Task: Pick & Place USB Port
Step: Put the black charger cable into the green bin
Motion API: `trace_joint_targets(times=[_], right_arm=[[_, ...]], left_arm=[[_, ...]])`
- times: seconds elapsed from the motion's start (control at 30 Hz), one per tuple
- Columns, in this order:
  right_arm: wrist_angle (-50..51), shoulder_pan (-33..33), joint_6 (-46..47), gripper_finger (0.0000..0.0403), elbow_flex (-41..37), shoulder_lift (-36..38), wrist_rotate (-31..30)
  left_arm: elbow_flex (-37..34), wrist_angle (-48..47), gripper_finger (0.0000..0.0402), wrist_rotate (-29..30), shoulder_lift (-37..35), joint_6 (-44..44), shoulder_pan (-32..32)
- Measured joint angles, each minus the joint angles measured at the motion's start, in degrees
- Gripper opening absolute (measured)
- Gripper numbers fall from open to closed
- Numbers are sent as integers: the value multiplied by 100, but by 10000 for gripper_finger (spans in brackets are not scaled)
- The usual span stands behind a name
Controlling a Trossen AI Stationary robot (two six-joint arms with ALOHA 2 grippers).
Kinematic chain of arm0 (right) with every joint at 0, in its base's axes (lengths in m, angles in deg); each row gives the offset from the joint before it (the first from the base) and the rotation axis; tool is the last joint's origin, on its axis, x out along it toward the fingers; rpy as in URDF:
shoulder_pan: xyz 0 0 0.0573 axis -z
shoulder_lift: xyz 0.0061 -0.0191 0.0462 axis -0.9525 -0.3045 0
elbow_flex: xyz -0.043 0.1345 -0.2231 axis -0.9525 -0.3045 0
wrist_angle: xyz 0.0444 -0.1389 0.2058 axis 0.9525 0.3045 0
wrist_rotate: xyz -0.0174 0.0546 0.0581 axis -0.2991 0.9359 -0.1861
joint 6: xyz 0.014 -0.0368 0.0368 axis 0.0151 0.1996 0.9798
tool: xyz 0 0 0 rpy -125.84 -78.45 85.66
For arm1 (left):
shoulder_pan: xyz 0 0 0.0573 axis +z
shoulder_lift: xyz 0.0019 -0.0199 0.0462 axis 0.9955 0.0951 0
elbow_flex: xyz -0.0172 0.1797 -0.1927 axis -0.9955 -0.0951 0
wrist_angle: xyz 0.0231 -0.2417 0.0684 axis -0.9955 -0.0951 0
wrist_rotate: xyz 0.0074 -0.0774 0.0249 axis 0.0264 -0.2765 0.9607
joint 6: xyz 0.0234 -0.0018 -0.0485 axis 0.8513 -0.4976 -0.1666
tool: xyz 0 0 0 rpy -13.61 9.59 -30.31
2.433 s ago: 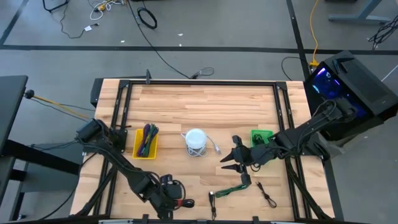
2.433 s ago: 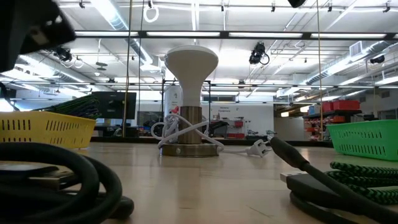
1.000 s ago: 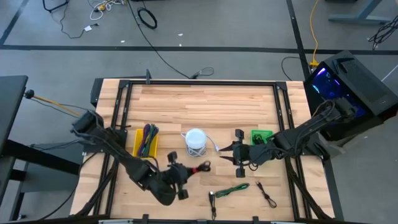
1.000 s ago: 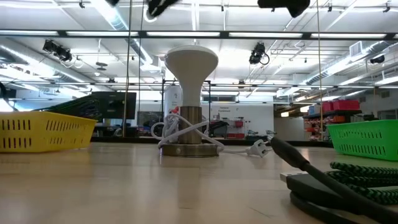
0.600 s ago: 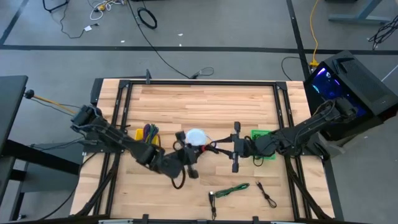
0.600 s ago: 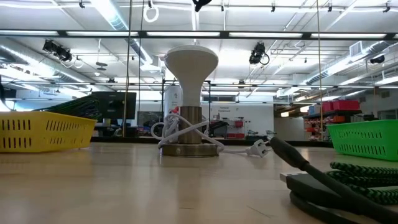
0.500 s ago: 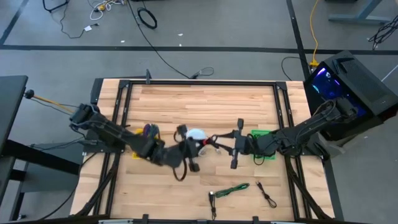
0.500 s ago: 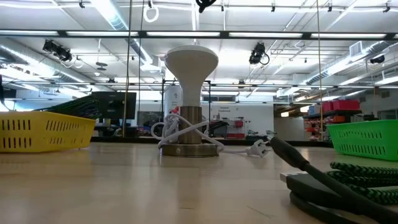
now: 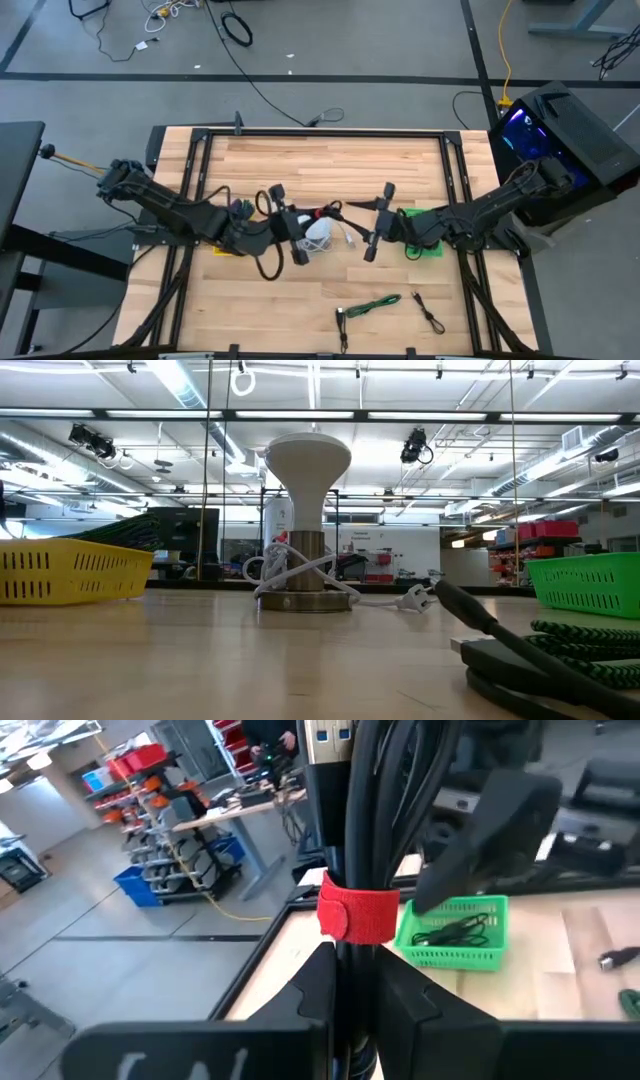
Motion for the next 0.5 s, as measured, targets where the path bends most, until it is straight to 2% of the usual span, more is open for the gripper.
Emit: trace_joint_targets(times=[0.23, 0.5], right_arm=[[-379, 158, 2, 220, 0, 2, 769], [-522, 307, -154, 242, 0, 4, 820]], left_arm=[[-2, -123, 40, 17, 43, -87, 120], [-6, -126, 40, -469, 135, -258, 330]])
